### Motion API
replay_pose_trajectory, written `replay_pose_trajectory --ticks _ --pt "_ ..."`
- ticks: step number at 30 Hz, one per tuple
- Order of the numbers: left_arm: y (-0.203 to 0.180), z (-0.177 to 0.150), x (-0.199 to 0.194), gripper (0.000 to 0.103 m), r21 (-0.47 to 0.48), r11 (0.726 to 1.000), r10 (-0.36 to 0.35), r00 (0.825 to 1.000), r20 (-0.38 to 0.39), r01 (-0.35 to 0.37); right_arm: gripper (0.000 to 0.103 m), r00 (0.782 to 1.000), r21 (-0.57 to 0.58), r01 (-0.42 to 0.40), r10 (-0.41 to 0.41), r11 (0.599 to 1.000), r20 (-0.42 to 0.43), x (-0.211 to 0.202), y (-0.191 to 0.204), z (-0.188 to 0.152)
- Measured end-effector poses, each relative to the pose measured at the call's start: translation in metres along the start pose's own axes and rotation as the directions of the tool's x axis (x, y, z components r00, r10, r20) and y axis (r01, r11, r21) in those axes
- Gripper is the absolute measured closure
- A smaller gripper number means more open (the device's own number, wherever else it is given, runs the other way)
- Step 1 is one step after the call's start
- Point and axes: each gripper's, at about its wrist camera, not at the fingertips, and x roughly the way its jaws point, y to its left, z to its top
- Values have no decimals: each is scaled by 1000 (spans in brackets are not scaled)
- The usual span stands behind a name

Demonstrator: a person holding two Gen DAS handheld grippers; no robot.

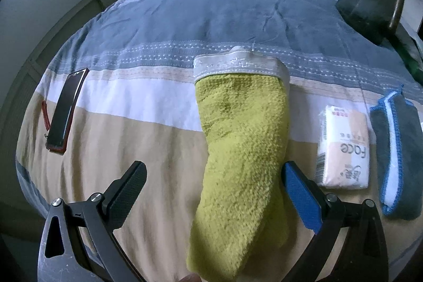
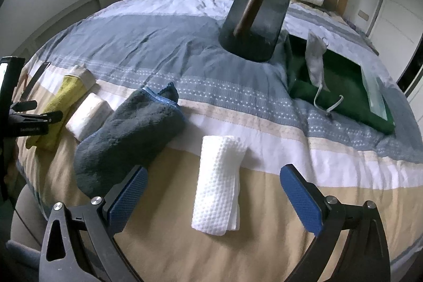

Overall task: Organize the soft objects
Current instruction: 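Grasp the yellow-green towel with the left tool while the right tool grasps the white waffle cloth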

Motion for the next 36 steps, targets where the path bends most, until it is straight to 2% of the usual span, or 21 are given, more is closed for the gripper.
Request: replay_pose_trajectory --ticks 26,30,36 --pt "-1 20 36 3 13 1000 -7 995 -101 8 17 992 -5 -1 0 1000 -124 80 -9 6" --pt "-4 25 41 3 33 999 11 993 -122 -7 19 991 -4 -11 10 1000 -133 89 -9 8" --pt "-4 25 44 4 21 1000 3 989 -145 0 34 991 -16 -30 28 999 -134 92 -9 11"
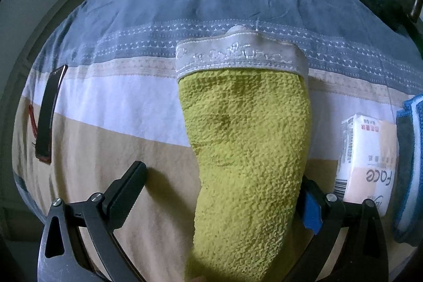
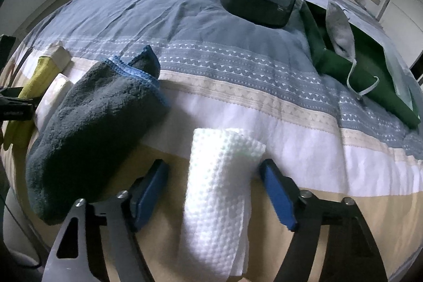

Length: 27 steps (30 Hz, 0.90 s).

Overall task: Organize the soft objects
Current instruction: 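Grasp the yellow-green towel with the left tool while the right tool grasps the white waffle cloth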

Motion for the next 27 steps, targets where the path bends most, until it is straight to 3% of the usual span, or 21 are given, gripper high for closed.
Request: replay_pose_trajectory --ticks 8,11,13,16,18,23,27 --pt "2 2 5 4 20 1000 9 1000 3 -9 51 1000 -5 -5 5 1000 7 -1 1 0" --pt "-1 0 4 4 22 1000 14 1000 7 -14 62 1000 -7 -6 6 1000 11 -2 1 -1" --pt "-2 -1 4 4 23 1000 16 1000 6 -16 74 1000 -11 -11 11 1000 13 -2 1 -1" --pt "-5 -2 3 5 27 999 22 1000 6 -22 83 1000 -9 -22 22 1000 14 -4 0 -1" --pt "-11 -5 -1 12 30 999 9 1000 6 -9 85 999 -6 -28 28 1000 15 -4 -1 -1" --pt "-25 -8 -11 49 77 997 -29 1000 13 27 86 999 0 -36 36 999 14 -5 -3 -1" --pt "-31 -8 -16 58 90 996 -26 999 22 24 88 999 -3 -32 32 999 15 -6 -2 0"
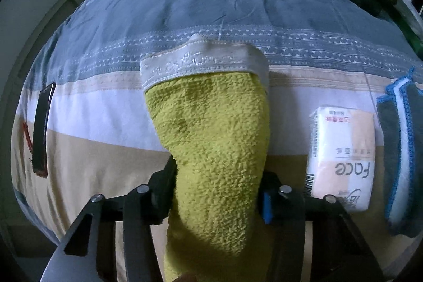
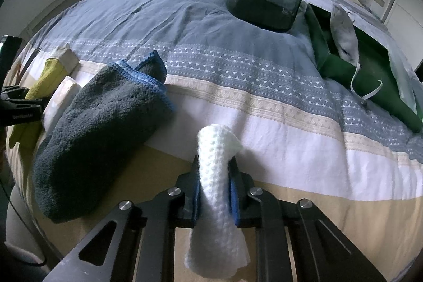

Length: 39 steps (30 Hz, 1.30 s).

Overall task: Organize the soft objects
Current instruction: 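Grasp the yellow-green towel with the left tool while the right tool grasps the white waffle cloth, then lift the yellow towel with the left tool while the right tool lifts the white cloth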

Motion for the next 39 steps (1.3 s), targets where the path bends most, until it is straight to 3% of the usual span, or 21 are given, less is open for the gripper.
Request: replay_pose_trajectory --ticks 14,24,39 --pt "5 -6 -28 83 -56 998 -28 997 68 32 91 1000 -23 13 -12 1000 10 -12 1 2" --pt "9 -11 -61 84 -73 997 -28 994 109 36 91 999 -28 4 -3 1000 46 -36 0 6" --pt "26 -4 -79 83 -130 991 1 991 134 17 91 995 -54 -7 12 999 102 -75 0 11"
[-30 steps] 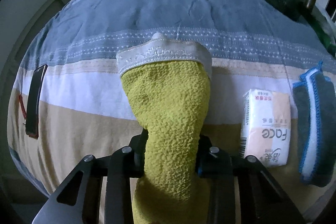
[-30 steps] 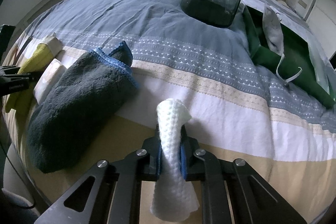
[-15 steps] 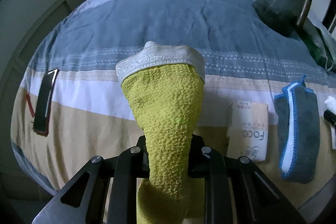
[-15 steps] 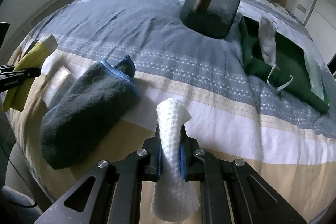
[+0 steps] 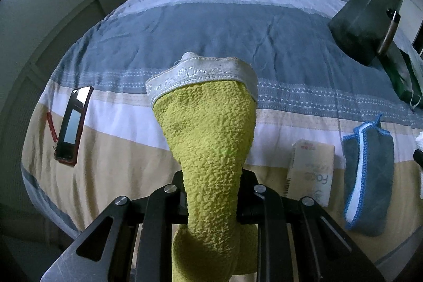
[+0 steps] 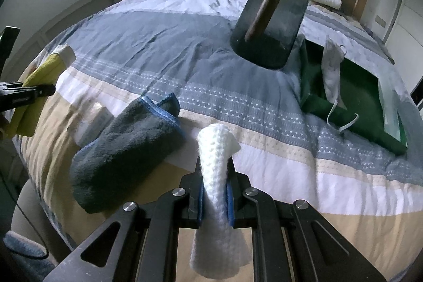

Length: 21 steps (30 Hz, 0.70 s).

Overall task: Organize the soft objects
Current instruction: 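Lift the yellow towel with the left tool while the right tool lifts the white cloth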

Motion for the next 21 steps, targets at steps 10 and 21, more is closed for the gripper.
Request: replay_pose_trajectory --ticks 10,21 --pt "-12 7 -24 83 -2 1000 -14 999 49 14 91 999 -7 -4 5 1000 40 -25 -4 4" --pt "-64 21 -59 83 55 995 -85 991 99 80 91 996 35 10 -13 999 88 -60 -26 5"
